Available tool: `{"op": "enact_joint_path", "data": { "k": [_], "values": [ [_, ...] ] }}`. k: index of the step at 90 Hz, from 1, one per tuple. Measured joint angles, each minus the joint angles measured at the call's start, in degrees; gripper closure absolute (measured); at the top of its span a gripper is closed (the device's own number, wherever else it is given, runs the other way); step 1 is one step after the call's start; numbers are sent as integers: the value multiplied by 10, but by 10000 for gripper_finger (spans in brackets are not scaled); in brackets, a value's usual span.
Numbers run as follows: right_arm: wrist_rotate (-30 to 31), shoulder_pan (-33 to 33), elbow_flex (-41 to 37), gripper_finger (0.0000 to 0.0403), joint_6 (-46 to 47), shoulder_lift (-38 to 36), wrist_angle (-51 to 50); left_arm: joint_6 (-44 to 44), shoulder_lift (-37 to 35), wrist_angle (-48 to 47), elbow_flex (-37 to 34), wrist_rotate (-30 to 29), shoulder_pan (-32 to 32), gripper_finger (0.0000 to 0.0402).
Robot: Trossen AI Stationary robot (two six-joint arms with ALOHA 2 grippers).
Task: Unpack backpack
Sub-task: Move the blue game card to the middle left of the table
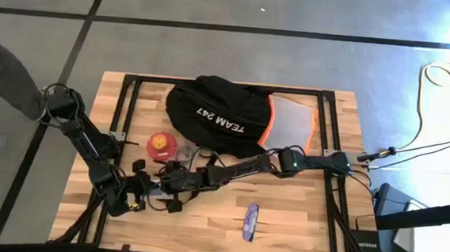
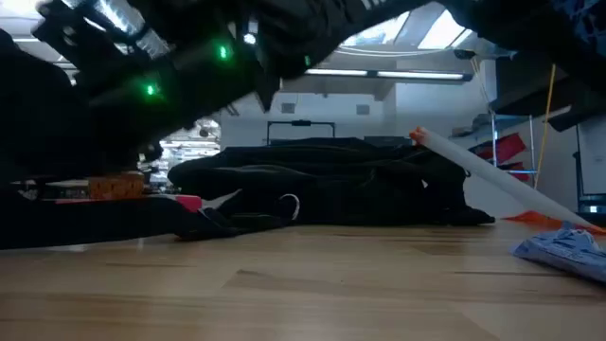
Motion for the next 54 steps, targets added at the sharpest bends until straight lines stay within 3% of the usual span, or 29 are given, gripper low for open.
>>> {"op": "enact_joint_path", "data": {
  "k": [14,36,54],
  "values": [
    [35,0,109,7,-7,-1,-239,-2,0,5,0,-3,0,401],
    [186,30,90,8,26,-73,-394,37,-32,-5,30,-34,-8,401],
    [189,83,91,8,102,-100,-517,147,-105,14,63,-92,-33,401]
  ]
}}
